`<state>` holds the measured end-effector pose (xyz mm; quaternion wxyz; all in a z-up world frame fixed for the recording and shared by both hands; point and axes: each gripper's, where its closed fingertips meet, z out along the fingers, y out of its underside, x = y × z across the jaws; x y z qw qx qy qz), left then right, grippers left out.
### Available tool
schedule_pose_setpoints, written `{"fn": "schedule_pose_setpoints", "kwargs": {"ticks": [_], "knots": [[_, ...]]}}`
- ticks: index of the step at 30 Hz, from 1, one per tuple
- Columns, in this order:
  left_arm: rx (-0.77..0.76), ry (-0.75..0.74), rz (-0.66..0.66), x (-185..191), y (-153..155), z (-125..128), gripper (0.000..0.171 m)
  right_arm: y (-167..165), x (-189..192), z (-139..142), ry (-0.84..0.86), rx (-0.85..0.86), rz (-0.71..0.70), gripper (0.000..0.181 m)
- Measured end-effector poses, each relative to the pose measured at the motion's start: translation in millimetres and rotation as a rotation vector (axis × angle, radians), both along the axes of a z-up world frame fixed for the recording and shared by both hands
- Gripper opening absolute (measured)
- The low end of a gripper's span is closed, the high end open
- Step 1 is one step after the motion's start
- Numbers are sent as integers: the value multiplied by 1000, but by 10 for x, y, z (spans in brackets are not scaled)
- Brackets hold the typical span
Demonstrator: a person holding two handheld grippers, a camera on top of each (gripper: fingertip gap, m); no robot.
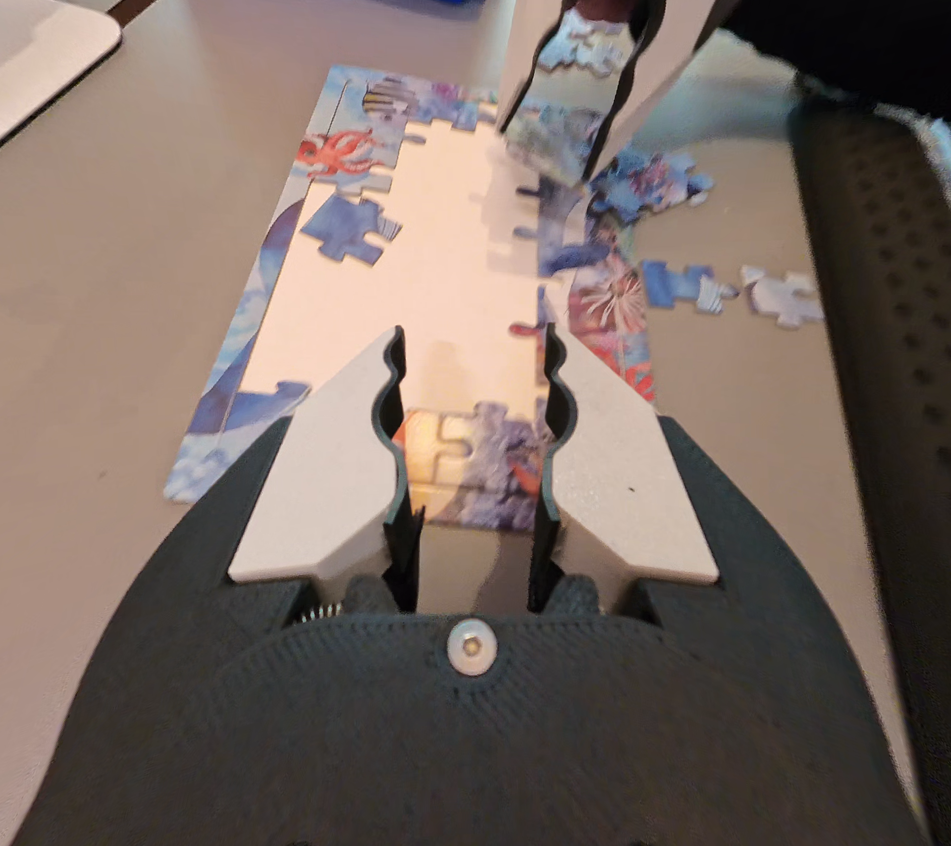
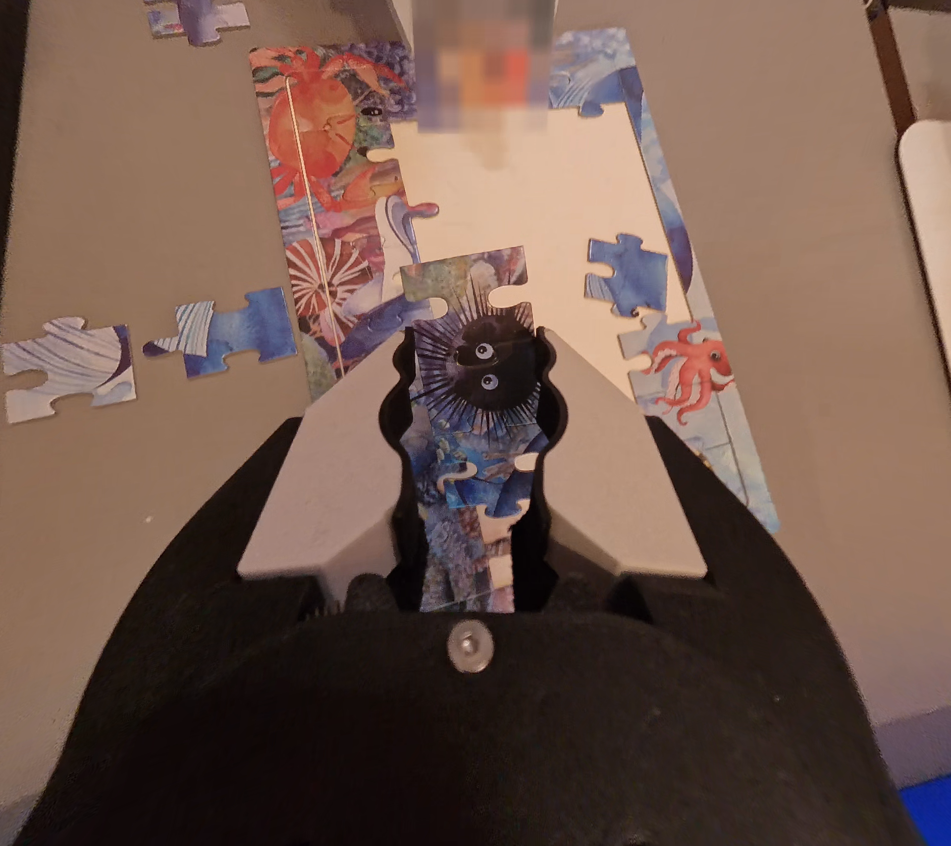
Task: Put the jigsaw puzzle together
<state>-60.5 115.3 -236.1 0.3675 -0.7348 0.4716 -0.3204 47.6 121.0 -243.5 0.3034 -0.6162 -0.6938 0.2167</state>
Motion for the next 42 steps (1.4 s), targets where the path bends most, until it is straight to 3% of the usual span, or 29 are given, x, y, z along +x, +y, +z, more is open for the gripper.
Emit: {"fn": "schedule_pose_setpoints", "kwargs": {"ticks": [9, 14, 25, 31, 36, 42], "knots": [[-185, -190, 30, 527, -139, 241, 50, -67, -160, 56, 6, 222, 7, 44], [-228, -170, 64, 663, -102, 86, 47, -83, -189, 103, 16, 303, 10, 44], [-299, -250, 67, 782, -68, 130, 5, -67, -190, 153, 43, 375, 15, 44], [-299, -234, 77, 803, -45, 137, 0, -36, -173, 165, 58, 376, 7, 41], [-308, -223, 101, 754, 29, 107, 0, 38, -90, 237, 92, 325, -29, 48], [-328, -171, 145, 627, 130, 8, 0, 99, 180, 126, 81, 100, -72, 52]]}}
